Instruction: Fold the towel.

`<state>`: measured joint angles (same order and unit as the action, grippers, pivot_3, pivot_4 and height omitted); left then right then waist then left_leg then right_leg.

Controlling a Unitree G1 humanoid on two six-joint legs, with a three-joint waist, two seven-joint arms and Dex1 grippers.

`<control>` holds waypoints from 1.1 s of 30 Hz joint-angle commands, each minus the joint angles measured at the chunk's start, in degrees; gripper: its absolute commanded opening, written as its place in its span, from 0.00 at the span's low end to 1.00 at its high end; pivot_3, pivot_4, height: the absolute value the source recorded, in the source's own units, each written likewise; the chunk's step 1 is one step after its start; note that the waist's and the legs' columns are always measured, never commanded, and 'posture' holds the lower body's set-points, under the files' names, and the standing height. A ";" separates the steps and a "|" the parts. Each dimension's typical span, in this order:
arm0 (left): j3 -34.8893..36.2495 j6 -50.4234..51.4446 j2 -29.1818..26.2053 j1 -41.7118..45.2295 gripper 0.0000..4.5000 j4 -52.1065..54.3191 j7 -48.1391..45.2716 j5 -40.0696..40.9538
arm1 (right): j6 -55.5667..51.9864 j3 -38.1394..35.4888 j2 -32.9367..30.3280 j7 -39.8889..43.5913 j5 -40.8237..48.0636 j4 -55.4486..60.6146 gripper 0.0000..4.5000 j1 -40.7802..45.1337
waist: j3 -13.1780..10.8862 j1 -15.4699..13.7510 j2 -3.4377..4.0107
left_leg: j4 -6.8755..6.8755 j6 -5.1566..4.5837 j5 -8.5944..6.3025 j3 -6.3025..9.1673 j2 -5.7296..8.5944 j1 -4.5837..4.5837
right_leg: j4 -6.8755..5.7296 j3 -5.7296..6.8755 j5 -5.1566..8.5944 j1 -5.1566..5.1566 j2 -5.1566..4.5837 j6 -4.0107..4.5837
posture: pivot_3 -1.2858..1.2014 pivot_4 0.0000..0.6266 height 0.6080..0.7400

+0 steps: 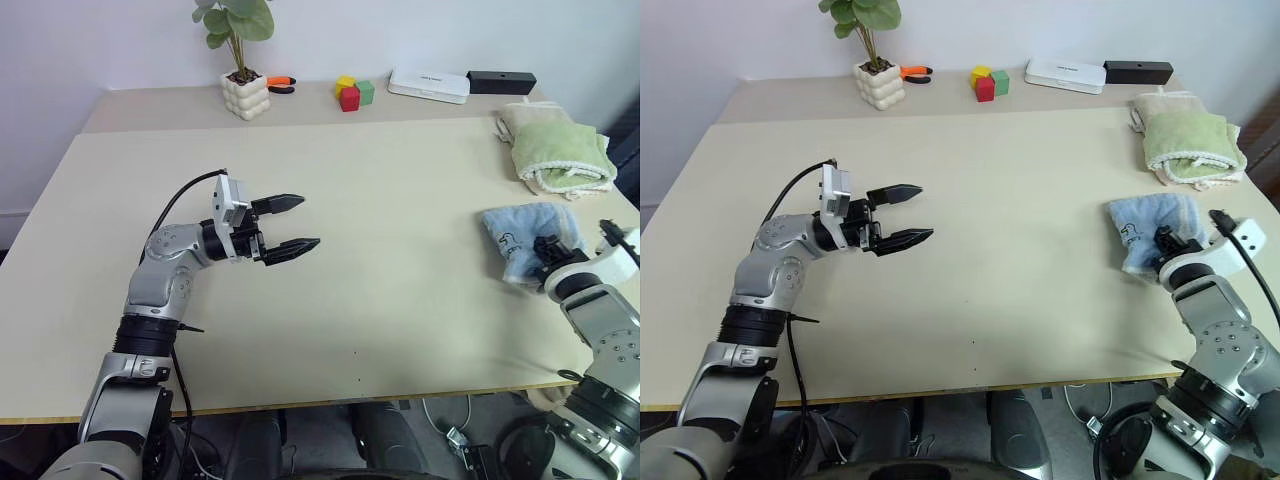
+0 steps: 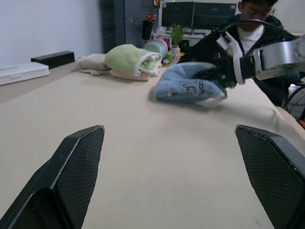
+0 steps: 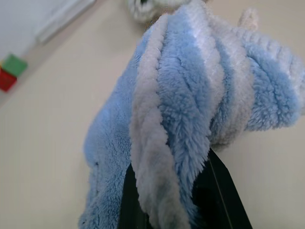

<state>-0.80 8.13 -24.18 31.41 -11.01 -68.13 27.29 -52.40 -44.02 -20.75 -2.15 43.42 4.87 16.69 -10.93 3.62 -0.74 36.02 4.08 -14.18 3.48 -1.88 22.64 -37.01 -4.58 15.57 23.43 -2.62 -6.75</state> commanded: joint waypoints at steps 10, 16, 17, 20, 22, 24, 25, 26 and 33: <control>0.46 -0.54 0.58 -4.42 1.00 5.80 3.14 -0.23 | 10.45 2.70 -11.24 8.09 -8.20 -5.95 0.79 -3.67 | 0.00 -0.33 0.01 | 0.04 0.00 0.00 -0.02 0.01 -0.01 | 0.00 -0.01 0.00 -0.02 -0.01 -0.01 | 0.52 0.24 1.00; 0.25 -2.29 1.21 -3.88 1.00 4.52 4.12 -1.58 | 20.53 6.53 -16.35 7.27 -19.23 -7.18 1.00 -5.23 | 0.00 -0.71 0.01 | 0.05 0.00 0.00 -0.04 0.02 0.00 | 0.02 -0.02 0.00 -0.02 -0.01 -0.01 | 0.52 0.24 1.00; 0.15 -2.72 1.37 -3.80 1.00 4.33 4.37 -1.94 | 22.27 6.80 -16.85 7.35 -20.44 -7.71 1.00 -5.07 | 0.00 -0.76 0.01 | 0.06 0.00 0.00 -0.05 0.02 -0.01 | 0.02 -0.03 0.00 -0.02 -0.01 -0.02 | 0.52 0.24 1.00; 0.60 -2.60 1.25 -3.46 1.00 3.86 4.62 -1.81 | 27.71 11.14 -18.39 10.81 -23.62 -5.82 1.00 -3.69 | 0.00 -0.72 0.00 | 0.06 0.00 0.00 -0.05 0.02 -0.03 | 0.01 -0.04 0.00 -0.02 -0.01 -0.02 | 0.52 0.24 1.00; 1.14 -3.00 0.60 -3.28 1.00 3.28 4.62 -1.93 | 31.91 14.67 -17.86 15.78 -22.87 -2.78 1.00 -1.31 | 0.00 -0.29 0.01 | 0.06 0.00 0.00 -0.06 0.02 -0.05 | 0.01 -0.06 0.00 -0.02 0.00 -0.02 | 0.52 0.24 1.00; 1.71 -3.16 -0.32 -3.06 1.00 2.49 4.59 -2.11 | 31.84 18.80 -17.65 22.53 -19.89 1.03 1.00 0.11 | -0.01 0.03 0.02 | 0.04 0.00 0.00 -0.06 0.01 -0.08 | -0.01 -0.05 0.00 -0.02 0.01 -0.02 | 0.52 0.24 1.00; 2.11 -3.58 -0.84 -2.96 1.00 2.00 4.60 -2.26 | 30.53 21.04 -17.54 25.89 -17.79 3.21 1.00 0.74 | -0.02 0.16 0.02 | 0.02 0.00 0.00 -0.04 0.01 -0.08 | -0.02 -0.04 0.00 -0.03 0.02 -0.02 | 0.52 0.24 1.00; 2.45 -3.76 -1.39 -2.91 1.00 1.65 4.57 -2.24 | 30.13 23.10 -17.50 28.48 -16.87 5.00 1.00 1.21 | -0.02 0.19 0.02 | 0.00 0.00 0.00 -0.02 0.00 -0.08 | -0.02 -0.04 0.00 -0.02 0.04 -0.02 | 0.52 0.24 1.00; 4.70 -4.81 -4.57 -5.25 1.00 2.91 6.25 -3.01 | 39.32 33.72 -19.45 46.39 -18.32 11.40 1.00 -3.17 | -0.06 -1.12 -0.05 | 0.07 0.00 0.00 -0.01 0.01 -0.03 | 0.03 0.01 0.01 -0.07 -0.03 -0.04 | 0.52 0.24 1.00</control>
<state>2.17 4.33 -27.80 26.84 -10.29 -62.23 24.28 -16.28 -10.84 -38.68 39.61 25.23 13.65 14.78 -10.98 2.51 -0.80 36.10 4.08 -14.18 3.47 -1.86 22.61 -36.97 -4.57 15.58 23.35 -2.66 -6.79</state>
